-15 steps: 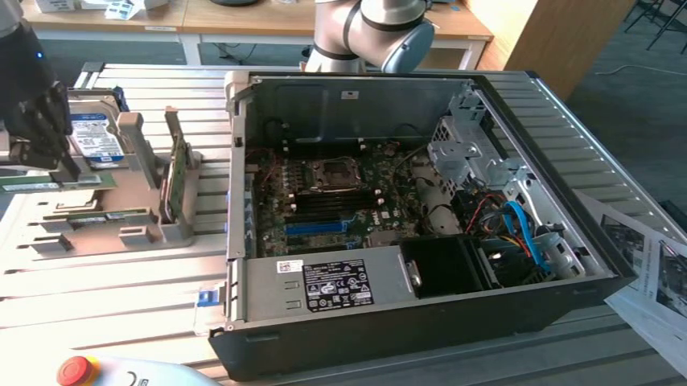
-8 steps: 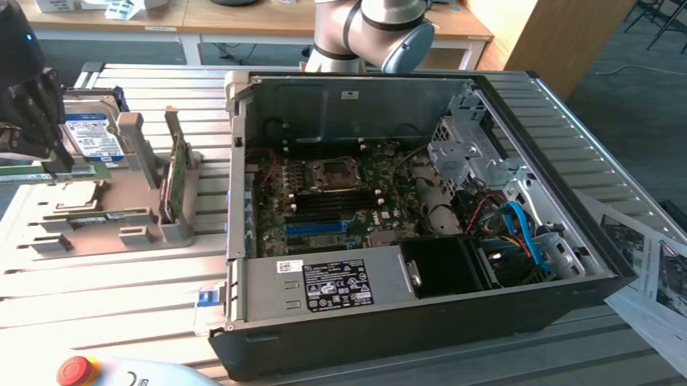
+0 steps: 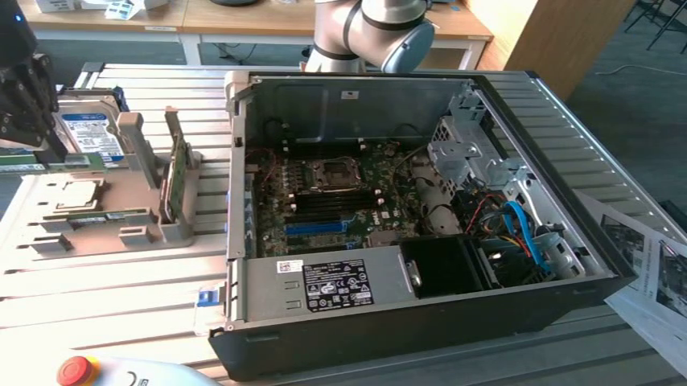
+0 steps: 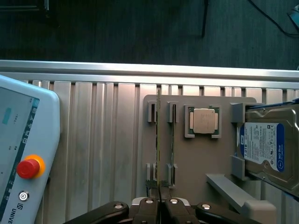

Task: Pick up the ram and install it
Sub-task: 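Pick up the ram and move it above insertion slot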

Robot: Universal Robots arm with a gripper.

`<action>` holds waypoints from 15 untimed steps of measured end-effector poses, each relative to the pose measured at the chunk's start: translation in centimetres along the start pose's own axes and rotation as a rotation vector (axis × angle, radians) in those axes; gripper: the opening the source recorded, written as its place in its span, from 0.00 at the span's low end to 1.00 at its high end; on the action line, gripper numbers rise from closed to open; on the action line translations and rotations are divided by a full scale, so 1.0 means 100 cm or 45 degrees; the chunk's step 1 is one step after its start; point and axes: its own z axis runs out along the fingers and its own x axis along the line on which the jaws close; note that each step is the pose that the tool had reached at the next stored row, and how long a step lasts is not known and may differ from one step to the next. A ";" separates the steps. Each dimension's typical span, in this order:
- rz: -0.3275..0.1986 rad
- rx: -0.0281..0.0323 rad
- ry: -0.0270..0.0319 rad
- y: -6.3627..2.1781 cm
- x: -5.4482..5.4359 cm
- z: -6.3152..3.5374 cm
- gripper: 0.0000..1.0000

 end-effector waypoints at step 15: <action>0.000 -0.0015 0.0006 0.0009 0.000 -0.0264 0.12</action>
